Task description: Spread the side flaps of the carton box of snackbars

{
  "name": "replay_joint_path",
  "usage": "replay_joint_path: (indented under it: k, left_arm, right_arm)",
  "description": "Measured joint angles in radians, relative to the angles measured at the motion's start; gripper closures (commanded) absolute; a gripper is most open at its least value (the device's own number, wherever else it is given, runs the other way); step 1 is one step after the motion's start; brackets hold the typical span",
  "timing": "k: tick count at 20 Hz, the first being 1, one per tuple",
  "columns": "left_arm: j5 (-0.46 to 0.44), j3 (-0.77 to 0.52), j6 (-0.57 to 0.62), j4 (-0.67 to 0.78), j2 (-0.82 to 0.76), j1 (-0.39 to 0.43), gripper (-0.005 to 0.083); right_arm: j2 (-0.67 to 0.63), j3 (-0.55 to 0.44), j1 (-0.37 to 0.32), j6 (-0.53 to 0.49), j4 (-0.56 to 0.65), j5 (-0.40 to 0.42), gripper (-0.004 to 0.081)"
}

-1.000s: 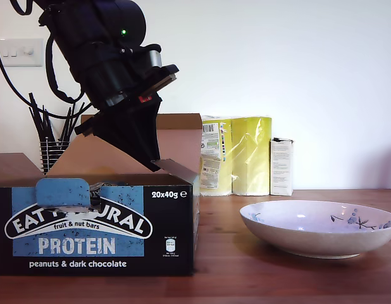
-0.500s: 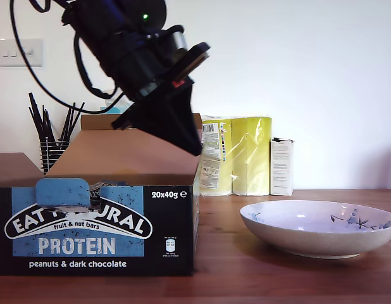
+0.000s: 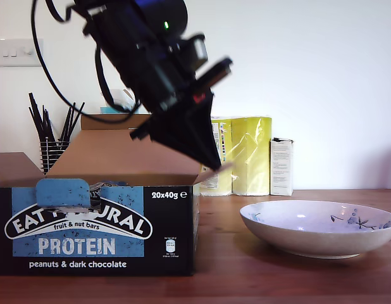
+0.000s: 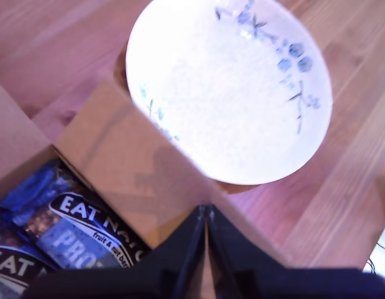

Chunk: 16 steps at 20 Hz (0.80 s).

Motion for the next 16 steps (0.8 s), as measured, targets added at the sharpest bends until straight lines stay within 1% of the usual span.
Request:
replay_joint_path:
  k: [2,8,11,16]
  left_arm:
    - [0.0,0.0,0.0,0.013,0.03,-0.009,0.0793]
    - [-0.003,0.0,0.0,0.027,0.052,-0.041,0.0793]
    - [-0.001,0.0,0.001,0.029,0.077,-0.042,0.0793]
    - [0.007,0.0,0.023,0.032,0.069,-0.042,0.0793]
  right_arm:
    - [0.0,0.0,0.0,0.0,-0.002,0.0,0.0783]
    - [0.0,0.0,0.0,-0.011,-0.006,0.003,0.0783]
    - [0.0,0.0,0.0,-0.011,-0.006,0.003,0.0783]
    - [0.0,0.0,0.0,-0.011,0.008,0.003,0.0783]
